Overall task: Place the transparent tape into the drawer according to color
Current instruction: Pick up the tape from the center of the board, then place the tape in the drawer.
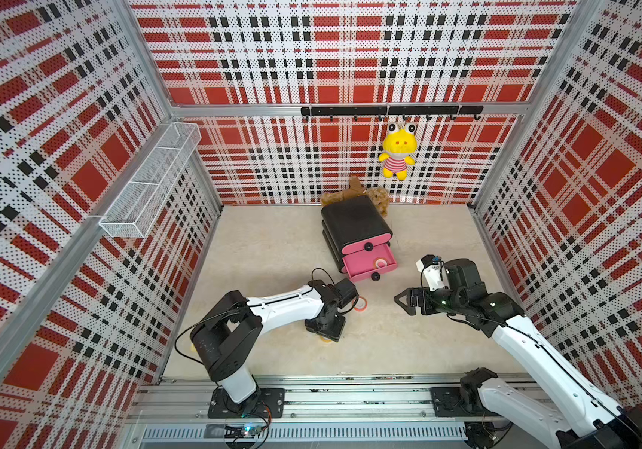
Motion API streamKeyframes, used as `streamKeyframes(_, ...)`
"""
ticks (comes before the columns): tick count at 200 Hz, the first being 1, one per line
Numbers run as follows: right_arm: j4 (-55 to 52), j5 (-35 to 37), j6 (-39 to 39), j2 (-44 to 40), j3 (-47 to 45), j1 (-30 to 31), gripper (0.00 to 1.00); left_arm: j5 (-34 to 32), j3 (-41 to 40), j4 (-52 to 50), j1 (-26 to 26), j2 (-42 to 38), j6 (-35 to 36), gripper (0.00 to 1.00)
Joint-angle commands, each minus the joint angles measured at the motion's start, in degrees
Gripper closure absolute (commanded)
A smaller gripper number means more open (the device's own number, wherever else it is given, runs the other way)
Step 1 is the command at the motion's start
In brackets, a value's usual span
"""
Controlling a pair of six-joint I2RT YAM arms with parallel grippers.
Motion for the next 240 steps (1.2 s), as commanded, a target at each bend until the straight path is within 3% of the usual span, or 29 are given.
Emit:
streamKeyframes(1,-0.04,-0.34,0.18,-0.84,0.01,-0.66,0.0,-0.94,1.86,-1.89,0.43,-1.99,0.85,0.51)
streamKeyframes(119,1.18,0.56,2.12,-0.89,-1.22,-2.05,0.0,-5.01,14.53,-9.68,3.38,-3.47,2.52,0.51)
streamKeyframes(240,1.27,-0.51,1.75,-2.23,-1.9,-4.8,0.0,-7.69,33.39,-12.19,4.77,3.83,4.35,0.51)
